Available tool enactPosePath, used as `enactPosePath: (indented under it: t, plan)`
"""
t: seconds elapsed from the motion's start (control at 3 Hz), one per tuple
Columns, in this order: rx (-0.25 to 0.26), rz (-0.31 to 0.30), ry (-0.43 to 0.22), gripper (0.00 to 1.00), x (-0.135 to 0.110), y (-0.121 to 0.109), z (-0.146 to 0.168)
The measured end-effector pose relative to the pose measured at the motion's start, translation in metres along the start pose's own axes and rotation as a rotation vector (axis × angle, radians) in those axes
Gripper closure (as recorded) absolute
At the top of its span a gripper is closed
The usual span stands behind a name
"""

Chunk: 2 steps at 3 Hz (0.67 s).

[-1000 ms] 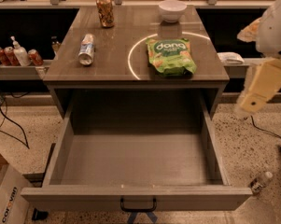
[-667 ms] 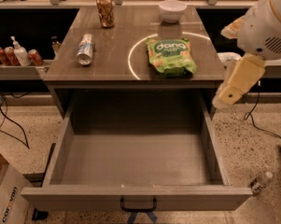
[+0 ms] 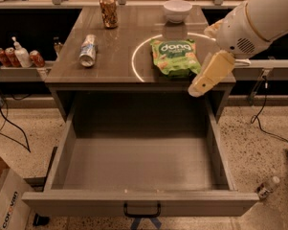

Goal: Place green rice chip bag into top drawer

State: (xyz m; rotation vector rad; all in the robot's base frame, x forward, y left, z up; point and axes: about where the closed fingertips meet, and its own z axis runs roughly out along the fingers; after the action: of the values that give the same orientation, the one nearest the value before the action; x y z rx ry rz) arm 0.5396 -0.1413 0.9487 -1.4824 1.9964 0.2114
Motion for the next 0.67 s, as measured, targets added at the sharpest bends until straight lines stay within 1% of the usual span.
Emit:
enactPosePath:
  t: [0.33,0.67]
  plan:
    - [-0.012,0.044,-0.057,0.0,0.006,-0.025,0.023]
    - [-0.039,0.071,-0.09,0.0,0.009,-0.054,0.052]
